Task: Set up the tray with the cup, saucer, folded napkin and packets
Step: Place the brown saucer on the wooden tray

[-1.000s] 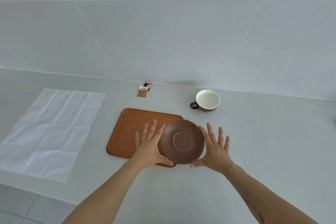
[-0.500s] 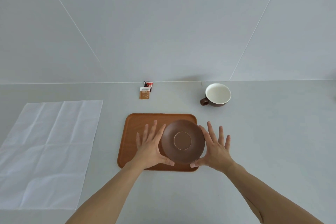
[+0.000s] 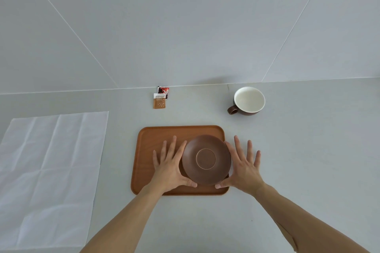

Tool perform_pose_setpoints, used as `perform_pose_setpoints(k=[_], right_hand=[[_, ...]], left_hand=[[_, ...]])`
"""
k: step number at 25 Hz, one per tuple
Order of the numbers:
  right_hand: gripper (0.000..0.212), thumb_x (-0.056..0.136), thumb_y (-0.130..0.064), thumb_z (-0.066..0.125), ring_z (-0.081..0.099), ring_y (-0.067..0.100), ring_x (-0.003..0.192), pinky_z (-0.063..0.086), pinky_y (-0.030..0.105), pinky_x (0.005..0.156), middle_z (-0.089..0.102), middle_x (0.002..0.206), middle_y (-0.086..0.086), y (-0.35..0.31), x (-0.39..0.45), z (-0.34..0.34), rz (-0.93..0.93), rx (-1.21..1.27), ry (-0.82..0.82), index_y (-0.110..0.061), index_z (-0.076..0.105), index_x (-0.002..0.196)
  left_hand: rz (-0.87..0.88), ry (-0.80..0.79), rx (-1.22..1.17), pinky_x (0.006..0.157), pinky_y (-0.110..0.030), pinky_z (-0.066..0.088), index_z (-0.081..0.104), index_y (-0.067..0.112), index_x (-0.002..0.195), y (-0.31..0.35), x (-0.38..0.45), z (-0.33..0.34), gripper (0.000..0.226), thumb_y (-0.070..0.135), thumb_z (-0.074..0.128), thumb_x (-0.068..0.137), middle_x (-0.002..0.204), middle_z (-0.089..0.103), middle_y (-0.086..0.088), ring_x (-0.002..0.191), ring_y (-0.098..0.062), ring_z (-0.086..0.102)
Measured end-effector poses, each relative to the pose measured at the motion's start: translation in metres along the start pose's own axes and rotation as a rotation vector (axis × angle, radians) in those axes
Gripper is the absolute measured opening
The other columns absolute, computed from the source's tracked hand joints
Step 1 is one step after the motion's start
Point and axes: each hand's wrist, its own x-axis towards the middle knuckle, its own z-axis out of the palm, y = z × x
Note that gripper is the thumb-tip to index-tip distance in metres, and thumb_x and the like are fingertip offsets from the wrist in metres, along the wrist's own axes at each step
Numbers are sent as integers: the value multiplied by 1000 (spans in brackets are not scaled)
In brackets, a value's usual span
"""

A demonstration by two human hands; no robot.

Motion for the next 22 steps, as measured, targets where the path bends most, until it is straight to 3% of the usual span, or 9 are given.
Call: perform_pose_setpoints(k=[22], right_hand=[[145, 30, -101, 49, -32, 34, 143, -11, 68, 111, -27, 160, -8, -1, 9, 15, 13, 10, 13, -50, -23, 144]], left_hand=[[-7, -9, 26, 108, -59, -21, -31, 51, 140, -12, 8, 4, 142, 96, 56, 37, 147, -48, 12, 135, -22, -45]])
